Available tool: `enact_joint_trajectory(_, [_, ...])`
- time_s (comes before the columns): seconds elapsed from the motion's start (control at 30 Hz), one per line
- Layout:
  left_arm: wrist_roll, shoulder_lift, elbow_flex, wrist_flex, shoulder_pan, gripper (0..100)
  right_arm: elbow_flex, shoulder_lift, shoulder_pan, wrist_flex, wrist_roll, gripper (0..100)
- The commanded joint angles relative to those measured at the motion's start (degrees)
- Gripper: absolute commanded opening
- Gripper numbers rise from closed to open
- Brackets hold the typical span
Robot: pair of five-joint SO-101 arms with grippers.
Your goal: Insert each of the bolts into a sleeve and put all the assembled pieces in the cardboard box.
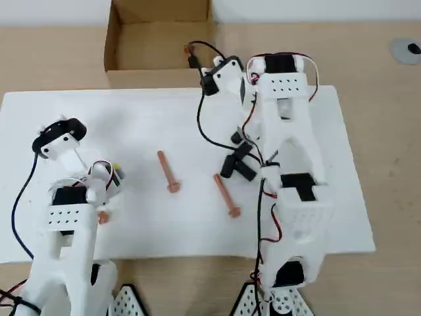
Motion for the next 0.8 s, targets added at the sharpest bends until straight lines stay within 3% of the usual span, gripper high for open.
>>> enact_joint_trajectory(0.0, [0.35, 0.57, 0.09, -0.44, -0.26, 16, 3.03, -7.69, -1.27, 0.88, -0.44, 37.2])
enact_joint_trajectory(0.77, [0.26, 0.57, 0.09, -0.35, -0.26, 16, 7.60, -6.46, -1.45, -4.92, -0.62, 37.2])
